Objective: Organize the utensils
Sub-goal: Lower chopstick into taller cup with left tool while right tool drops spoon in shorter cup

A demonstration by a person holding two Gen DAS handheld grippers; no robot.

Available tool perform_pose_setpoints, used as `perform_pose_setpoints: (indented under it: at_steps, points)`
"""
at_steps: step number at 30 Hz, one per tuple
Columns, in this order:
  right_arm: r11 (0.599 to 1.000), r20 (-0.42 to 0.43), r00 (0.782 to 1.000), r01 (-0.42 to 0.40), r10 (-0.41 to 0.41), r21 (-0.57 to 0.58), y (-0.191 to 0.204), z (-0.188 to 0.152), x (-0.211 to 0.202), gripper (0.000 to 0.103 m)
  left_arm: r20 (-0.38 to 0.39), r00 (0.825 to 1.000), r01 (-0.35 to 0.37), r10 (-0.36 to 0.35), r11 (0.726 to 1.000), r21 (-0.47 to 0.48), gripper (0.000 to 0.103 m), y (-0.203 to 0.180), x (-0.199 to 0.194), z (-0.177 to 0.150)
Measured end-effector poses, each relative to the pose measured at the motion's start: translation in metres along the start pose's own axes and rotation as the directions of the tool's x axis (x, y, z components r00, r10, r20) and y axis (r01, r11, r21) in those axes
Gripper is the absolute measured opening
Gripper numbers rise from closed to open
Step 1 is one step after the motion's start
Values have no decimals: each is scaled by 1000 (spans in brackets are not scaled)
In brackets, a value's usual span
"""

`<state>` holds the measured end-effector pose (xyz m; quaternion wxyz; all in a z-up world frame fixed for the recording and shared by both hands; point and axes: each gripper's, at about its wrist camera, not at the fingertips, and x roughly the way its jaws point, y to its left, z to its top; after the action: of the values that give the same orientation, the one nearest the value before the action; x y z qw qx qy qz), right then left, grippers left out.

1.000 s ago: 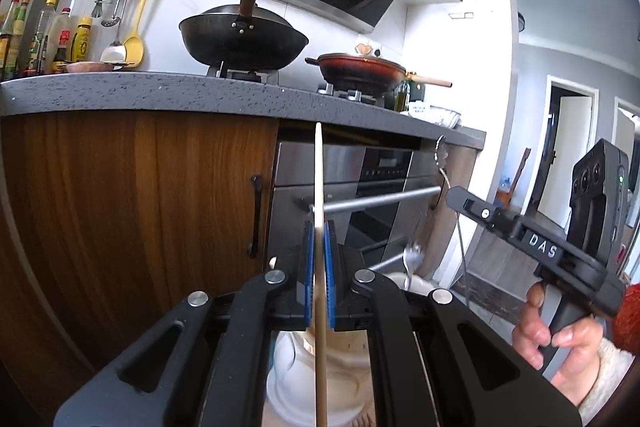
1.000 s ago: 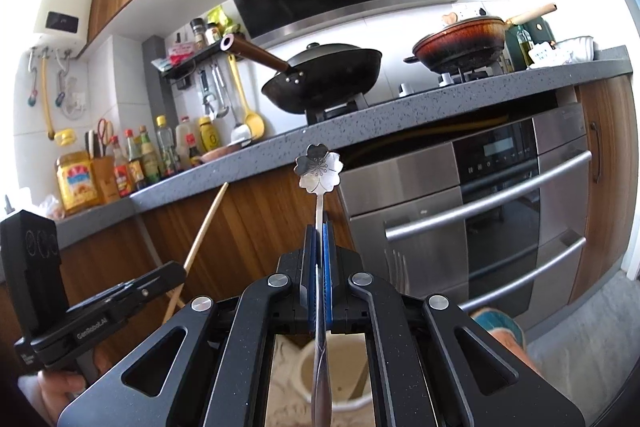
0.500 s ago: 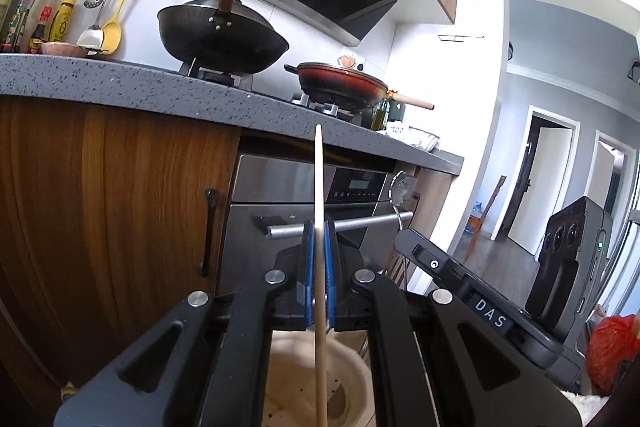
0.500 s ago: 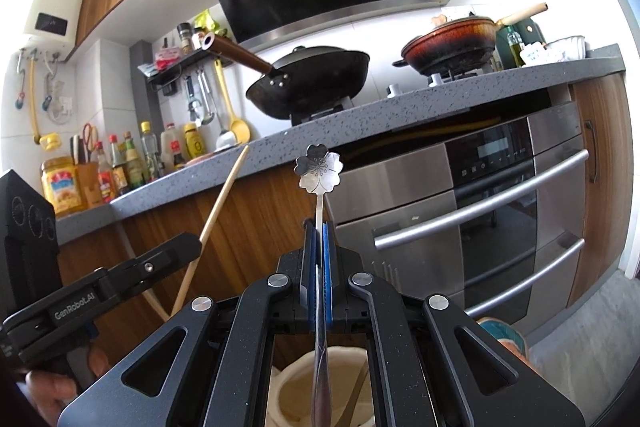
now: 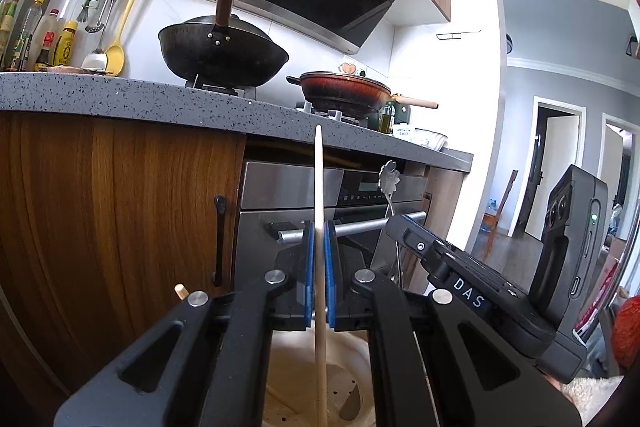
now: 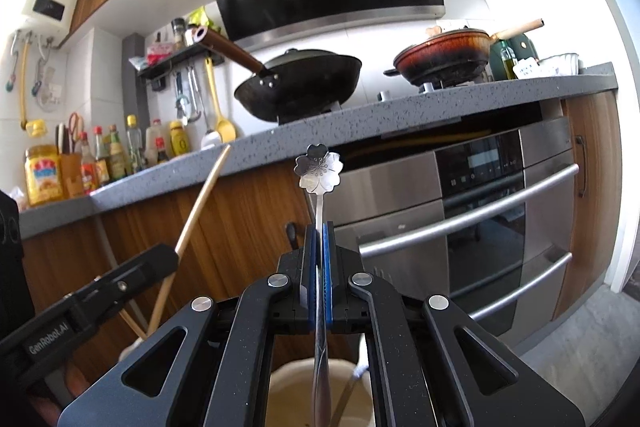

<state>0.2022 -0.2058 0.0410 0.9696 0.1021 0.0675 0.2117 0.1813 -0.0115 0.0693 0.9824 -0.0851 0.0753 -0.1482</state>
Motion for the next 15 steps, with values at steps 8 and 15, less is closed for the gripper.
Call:
perform_pose_setpoints:
  at_steps: [8, 15]
  points:
    - [1000, -41, 999, -13, 12, -7, -4, -11, -21, 4, -2, 1000, 23, -23, 997, -76, 5, 14, -29, -8]
    - [999, -66, 998, -20, 18, -35, -4, -20, -42, 4, -32, 999, -7, 7, 1000, 1, 5, 0, -49, -17]
